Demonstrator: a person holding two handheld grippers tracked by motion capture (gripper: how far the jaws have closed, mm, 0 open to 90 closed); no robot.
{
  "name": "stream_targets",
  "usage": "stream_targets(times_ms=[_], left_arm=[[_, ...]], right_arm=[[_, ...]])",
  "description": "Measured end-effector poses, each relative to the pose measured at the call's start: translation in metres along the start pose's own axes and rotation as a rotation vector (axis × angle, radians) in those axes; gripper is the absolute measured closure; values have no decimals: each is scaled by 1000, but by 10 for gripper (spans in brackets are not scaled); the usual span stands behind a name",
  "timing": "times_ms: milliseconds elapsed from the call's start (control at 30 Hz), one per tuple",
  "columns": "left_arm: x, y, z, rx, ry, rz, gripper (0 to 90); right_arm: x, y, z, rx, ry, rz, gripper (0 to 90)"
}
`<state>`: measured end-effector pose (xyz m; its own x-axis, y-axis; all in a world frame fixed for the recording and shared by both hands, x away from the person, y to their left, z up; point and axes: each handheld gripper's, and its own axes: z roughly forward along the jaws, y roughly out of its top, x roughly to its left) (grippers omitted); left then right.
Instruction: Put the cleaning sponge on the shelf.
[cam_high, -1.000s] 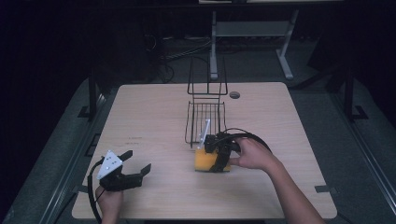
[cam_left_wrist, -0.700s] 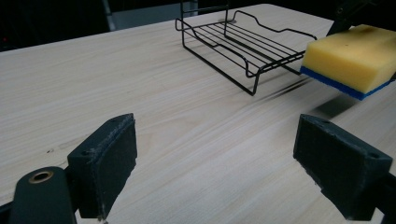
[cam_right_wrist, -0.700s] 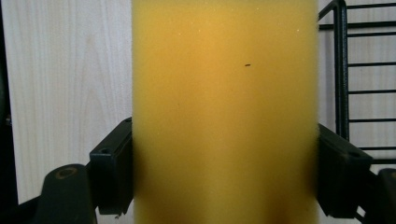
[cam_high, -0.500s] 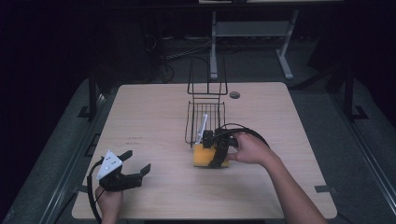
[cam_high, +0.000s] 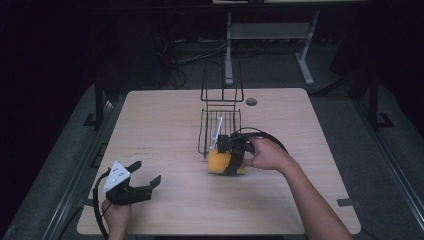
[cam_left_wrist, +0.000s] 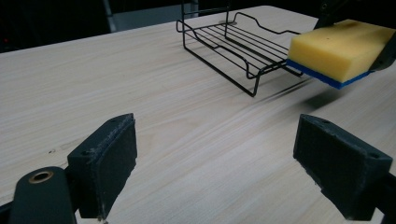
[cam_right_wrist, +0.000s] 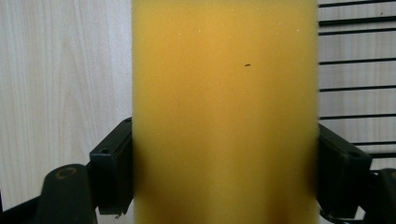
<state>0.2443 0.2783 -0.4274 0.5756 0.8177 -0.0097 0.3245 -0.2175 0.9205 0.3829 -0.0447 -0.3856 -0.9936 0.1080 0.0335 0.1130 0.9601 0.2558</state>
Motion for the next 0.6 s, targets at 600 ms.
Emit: stream_targets(times_ms=[600], left_arm=[[0,1,-1,-1,2,7,128]], right_arm=[[-13,4,2,-14,5,10,214]])
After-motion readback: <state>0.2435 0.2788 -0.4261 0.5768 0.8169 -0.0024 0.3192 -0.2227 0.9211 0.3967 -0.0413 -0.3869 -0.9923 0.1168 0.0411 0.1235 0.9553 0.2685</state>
